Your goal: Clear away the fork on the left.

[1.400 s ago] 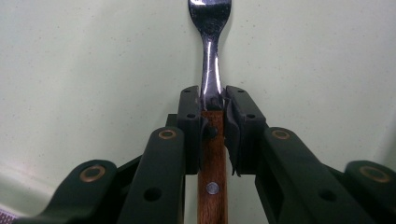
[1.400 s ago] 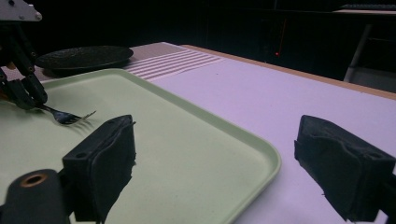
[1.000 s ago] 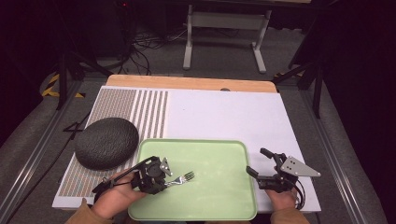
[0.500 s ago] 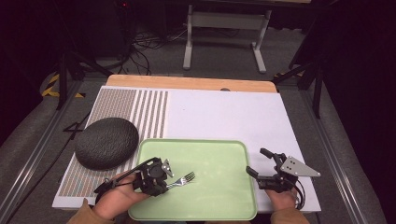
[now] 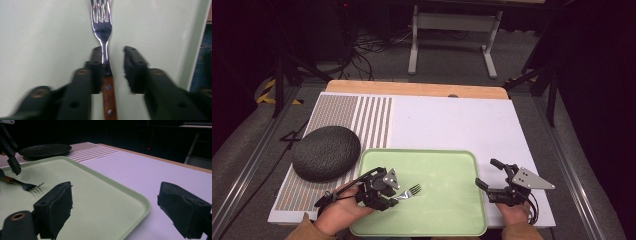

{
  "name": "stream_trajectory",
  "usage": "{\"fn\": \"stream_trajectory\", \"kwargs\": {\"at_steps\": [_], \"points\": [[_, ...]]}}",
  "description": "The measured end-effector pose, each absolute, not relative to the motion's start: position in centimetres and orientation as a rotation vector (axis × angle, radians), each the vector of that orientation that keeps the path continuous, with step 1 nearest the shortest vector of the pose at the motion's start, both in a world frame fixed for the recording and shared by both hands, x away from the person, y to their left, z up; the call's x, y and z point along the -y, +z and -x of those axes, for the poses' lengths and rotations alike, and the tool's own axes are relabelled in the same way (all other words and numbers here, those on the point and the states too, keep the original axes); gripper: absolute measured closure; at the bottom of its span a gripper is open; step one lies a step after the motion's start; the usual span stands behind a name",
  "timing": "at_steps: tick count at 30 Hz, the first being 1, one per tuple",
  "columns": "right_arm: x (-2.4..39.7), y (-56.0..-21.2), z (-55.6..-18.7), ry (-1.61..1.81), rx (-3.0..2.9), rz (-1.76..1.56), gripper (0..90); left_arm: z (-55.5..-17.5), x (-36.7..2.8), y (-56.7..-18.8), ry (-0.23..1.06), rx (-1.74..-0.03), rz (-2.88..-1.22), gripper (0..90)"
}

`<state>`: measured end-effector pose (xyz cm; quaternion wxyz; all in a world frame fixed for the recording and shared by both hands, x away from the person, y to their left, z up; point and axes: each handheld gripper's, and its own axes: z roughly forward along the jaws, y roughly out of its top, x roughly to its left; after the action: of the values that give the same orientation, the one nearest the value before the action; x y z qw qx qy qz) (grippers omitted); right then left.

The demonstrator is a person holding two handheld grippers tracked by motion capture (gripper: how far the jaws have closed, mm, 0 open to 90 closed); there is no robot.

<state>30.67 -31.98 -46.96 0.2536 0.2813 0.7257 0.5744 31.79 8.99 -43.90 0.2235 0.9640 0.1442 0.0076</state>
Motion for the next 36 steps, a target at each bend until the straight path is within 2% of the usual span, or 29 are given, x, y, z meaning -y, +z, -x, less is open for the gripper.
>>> {"fn": "stream_trajectory", "kwargs": {"at_steps": [1, 3, 16, 36], "points": [[32.0, -47.0, -30.7, 1.563, -1.972, -0.764, 13.0, -31.8, -8.9, -44.0, 0.018, -0.389, -2.666, 82.4], [32.0, -47.0, -30.7, 1.559, -1.973, -0.767, 13.0, -31.9, -8.6, -44.2, 0.018, -0.363, -2.67, 89.7], [32.0, -46.9, -30.6, 1.56, -1.972, -0.764, 13.0, -32.0, -7.5, -45.4, 0.05, -0.314, -2.719, 89.9], [32.0, -47.0, -30.6, 1.56, -1.97, -0.762, 13.0, -33.8, -9.4, -45.4, 0.144, -0.439, -2.7, 89.8]]}}
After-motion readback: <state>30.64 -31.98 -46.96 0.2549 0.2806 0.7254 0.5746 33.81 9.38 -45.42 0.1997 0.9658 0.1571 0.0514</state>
